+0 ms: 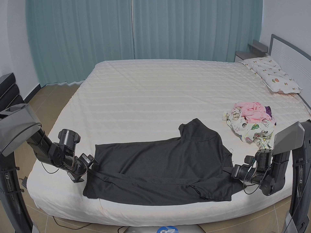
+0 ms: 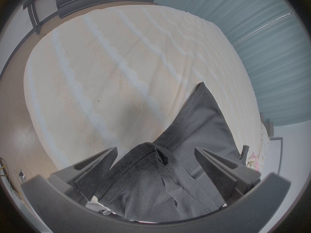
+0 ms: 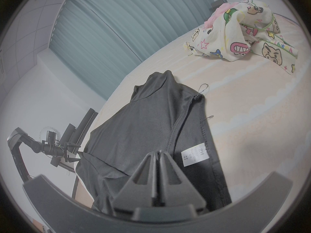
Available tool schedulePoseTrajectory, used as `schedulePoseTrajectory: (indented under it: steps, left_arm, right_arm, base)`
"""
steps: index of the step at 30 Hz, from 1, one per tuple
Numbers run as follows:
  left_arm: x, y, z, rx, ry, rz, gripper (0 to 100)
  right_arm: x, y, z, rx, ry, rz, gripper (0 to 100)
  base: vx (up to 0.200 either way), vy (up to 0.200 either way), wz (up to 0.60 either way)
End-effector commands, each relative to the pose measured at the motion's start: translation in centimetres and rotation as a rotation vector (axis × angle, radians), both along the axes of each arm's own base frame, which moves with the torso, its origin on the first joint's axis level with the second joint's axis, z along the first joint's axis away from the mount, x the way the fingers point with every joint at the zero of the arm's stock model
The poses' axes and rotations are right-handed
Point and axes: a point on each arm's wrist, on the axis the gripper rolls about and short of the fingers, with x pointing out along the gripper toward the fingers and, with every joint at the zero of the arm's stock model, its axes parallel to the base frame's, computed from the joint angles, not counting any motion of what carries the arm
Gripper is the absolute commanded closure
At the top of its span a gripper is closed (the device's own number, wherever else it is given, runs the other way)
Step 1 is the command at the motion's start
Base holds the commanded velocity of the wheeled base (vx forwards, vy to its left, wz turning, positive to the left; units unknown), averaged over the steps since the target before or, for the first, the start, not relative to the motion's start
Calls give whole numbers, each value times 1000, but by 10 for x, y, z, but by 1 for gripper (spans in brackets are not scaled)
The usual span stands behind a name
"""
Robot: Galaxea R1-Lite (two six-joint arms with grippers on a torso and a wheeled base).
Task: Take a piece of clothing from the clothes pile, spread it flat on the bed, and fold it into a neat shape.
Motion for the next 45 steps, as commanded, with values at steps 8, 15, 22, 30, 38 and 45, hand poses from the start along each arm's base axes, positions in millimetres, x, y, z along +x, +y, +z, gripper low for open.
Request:
schedulePoseTrajectory:
  steps: [8,15,22,30,38,45]
  left_arm:
    - [0,0,0,1,-1,1,0]
    - [0,0,0,1,0,2,0]
    - [-6,1,0,-8,14,-1,0]
    - [-30,11,3,-14,-7,-116,0]
    - [-54,20,-6,21,-138,-382,0]
    - [-73,18,-21,85,-180,-601,0]
  right_arm:
    - [5,-11,9,18,-66,-28,100]
    - [16,-11,3,25,-78,-31,100]
    - [28,-11,1,73,-90,-52,0]
    - [25,-18,5,134,-61,-91,0]
    - [16,-25,3,158,-25,-74,0]
    - [9,-24,3,157,-2,-70,0]
  base:
    - [0,0,0]
    - [0,0,0]
    - [0,0,0]
    - [0,0,0]
    - [0,0,0]
    - [0,0,0]
